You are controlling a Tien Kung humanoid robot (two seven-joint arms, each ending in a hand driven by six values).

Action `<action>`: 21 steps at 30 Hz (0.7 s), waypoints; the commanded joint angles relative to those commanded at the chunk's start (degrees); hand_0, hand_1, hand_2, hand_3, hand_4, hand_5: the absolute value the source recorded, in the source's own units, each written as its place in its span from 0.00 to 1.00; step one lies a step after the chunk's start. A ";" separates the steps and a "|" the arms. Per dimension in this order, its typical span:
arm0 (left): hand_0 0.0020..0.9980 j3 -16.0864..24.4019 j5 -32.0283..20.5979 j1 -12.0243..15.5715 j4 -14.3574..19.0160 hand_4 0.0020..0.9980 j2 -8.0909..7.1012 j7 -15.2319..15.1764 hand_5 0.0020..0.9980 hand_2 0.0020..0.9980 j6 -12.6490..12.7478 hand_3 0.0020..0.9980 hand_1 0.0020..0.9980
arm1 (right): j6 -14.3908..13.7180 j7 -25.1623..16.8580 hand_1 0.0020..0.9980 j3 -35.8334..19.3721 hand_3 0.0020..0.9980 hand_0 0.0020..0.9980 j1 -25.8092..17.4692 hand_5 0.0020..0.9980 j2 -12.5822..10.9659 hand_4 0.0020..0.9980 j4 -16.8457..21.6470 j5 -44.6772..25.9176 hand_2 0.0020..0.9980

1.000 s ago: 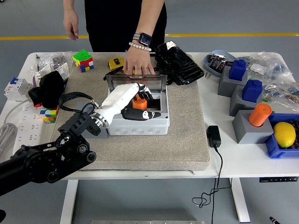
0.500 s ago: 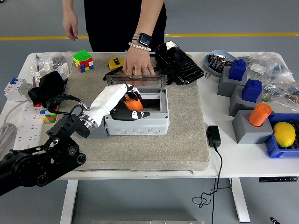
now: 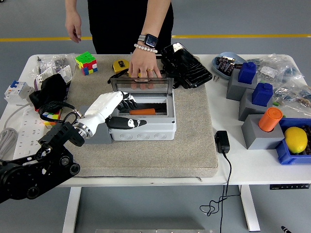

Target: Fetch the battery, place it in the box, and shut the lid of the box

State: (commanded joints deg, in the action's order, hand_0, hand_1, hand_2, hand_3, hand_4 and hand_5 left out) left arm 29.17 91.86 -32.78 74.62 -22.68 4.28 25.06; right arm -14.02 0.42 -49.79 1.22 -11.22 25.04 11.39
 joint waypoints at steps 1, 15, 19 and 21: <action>0.36 0.51 -0.16 0.14 0.89 1.00 -0.14 -0.27 0.52 0.50 0.18 0.51 0.49 | 0.00 0.00 0.63 0.00 0.54 0.57 -0.01 0.38 0.00 0.86 0.01 0.00 0.64; 0.47 6.82 -0.52 -5.13 4.85 1.00 1.49 -2.77 0.53 0.57 1.71 0.56 0.61 | 0.03 0.03 0.63 0.36 0.54 0.57 0.00 0.38 -0.02 0.86 -0.04 -0.21 0.64; 0.74 6.48 0.85 -8.42 0.60 1.00 2.47 -0.11 0.56 0.73 -0.56 0.72 0.77 | 0.00 0.04 0.63 0.51 0.54 0.57 0.08 0.38 -0.15 0.86 -0.05 -0.31 0.64; 0.74 5.99 2.12 -9.90 -1.16 1.00 2.77 2.36 0.56 0.73 -2.69 0.72 0.77 | -0.01 0.04 0.63 0.61 0.54 0.57 0.12 0.38 -0.22 0.86 -0.03 -0.32 0.64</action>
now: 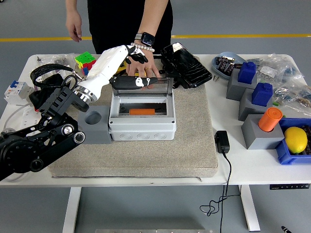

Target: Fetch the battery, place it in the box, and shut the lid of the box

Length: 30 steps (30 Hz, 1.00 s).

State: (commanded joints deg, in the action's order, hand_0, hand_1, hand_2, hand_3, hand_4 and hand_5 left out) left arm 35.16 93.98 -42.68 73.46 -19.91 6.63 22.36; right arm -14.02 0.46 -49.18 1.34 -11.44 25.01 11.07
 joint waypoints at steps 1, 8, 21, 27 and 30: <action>0.74 -0.23 0.50 -0.44 -0.46 1.00 0.04 1.26 0.56 0.73 -1.01 0.72 0.77 | -0.01 -0.02 0.63 -0.01 0.54 0.57 0.01 0.38 -0.01 0.86 0.01 -0.01 0.64; 0.73 -2.50 2.18 -2.50 1.65 1.00 -1.55 9.98 0.65 0.73 -9.31 0.72 0.76 | 0.00 -0.04 0.63 -0.07 0.54 0.57 0.03 0.38 -0.03 0.86 0.03 -0.04 0.64; 0.42 -2.84 1.76 -1.47 10.70 1.00 -4.48 15.38 0.68 0.58 -15.60 0.61 0.57 | -0.03 -0.08 0.63 -0.29 0.54 0.57 -0.03 0.38 -0.04 0.86 0.15 0.06 0.64; 0.40 -3.03 1.04 -0.23 12.65 1.00 -5.23 15.42 0.68 0.56 -15.76 0.60 0.55 | -0.06 -0.13 0.63 -0.26 0.54 0.57 -0.13 0.37 -0.03 0.86 0.16 0.05 0.64; 0.40 -2.97 0.70 0.39 13.68 1.00 -5.44 15.25 0.68 0.56 -15.63 0.60 0.55 | -0.02 -0.12 0.63 -0.16 0.54 0.57 -0.23 0.37 -0.01 0.86 0.13 -0.01 0.64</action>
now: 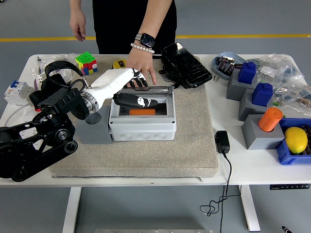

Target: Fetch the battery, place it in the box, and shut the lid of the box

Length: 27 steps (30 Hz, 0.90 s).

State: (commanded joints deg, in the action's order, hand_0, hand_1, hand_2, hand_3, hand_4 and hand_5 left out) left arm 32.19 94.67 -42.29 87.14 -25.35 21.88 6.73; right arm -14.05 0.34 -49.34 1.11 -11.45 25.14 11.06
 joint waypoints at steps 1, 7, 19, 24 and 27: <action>0.40 -0.04 -0.12 0.16 0.18 1.00 -0.01 0.00 0.68 0.56 0.03 0.60 0.55 | 0.01 0.00 0.63 0.00 0.54 0.57 -0.03 0.37 0.01 0.86 0.00 0.00 0.64; 0.40 -1.21 -1.17 1.57 -0.36 1.00 0.68 -0.90 0.71 0.56 0.63 0.60 0.55 | 0.03 -0.04 0.63 0.18 0.54 0.57 0.02 0.37 0.01 0.86 0.05 -0.01 0.63; 0.39 -1.70 -2.27 3.34 -0.15 1.00 1.41 -2.74 0.71 0.55 2.10 0.59 0.54 | 0.01 -0.04 0.63 0.19 0.54 0.57 -0.03 0.37 0.00 0.86 0.07 -0.01 0.63; 0.38 -0.23 -3.07 4.45 0.23 1.00 1.34 -5.96 0.71 0.55 5.06 0.59 0.53 | 0.01 -0.09 0.63 0.15 0.54 0.57 0.02 0.37 0.02 0.86 0.15 0.09 0.63; 0.44 2.27 -5.79 6.27 -0.24 1.00 1.77 -10.69 0.70 0.59 9.35 0.62 0.60 | 0.06 -0.04 0.63 0.41 0.54 0.57 0.02 0.37 0.06 0.86 0.06 -0.02 0.63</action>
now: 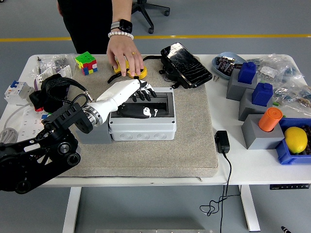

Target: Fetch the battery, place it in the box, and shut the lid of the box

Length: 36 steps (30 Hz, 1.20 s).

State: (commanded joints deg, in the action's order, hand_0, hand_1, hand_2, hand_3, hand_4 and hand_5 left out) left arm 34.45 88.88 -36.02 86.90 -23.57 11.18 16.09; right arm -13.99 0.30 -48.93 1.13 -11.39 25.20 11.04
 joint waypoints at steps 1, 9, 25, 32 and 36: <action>0.44 1.34 -1.68 1.04 -0.51 1.00 0.39 -2.03 0.70 0.59 1.71 0.62 0.60 | 0.06 0.05 0.63 0.14 0.54 0.57 0.01 0.37 0.02 0.86 -0.07 -0.08 0.63; 0.62 11.10 -19.70 8.08 -4.97 1.00 4.03 -20.09 0.68 0.66 9.01 0.68 0.68 | 0.55 0.56 0.63 0.43 0.54 0.57 0.26 0.37 0.11 0.86 -0.41 -0.36 0.63; 0.74 20.05 -46.62 15.86 -11.53 1.00 8.10 -38.11 0.69 0.77 7.01 0.76 0.76 | 0.60 0.73 0.63 0.68 0.54 0.57 1.03 0.38 -0.11 0.86 -0.47 -0.38 0.64; 0.74 22.45 -45.39 16.30 -11.70 1.00 7.98 -36.24 0.68 0.76 6.44 0.76 0.75 | 0.75 0.95 0.63 0.70 0.54 0.57 1.11 0.38 -0.07 0.86 -0.62 -0.59 0.64; 0.73 23.65 -44.97 16.64 -11.63 1.00 8.09 -36.02 0.67 0.75 6.29 0.76 0.74 | 0.81 1.07 0.63 0.85 0.54 0.57 1.07 0.38 -0.02 0.86 -0.72 -0.72 0.64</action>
State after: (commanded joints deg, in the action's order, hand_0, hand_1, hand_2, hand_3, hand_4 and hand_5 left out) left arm 58.10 43.91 -19.39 75.27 -15.48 -24.83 22.38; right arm -13.18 1.37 -48.08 2.20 -11.41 24.48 10.33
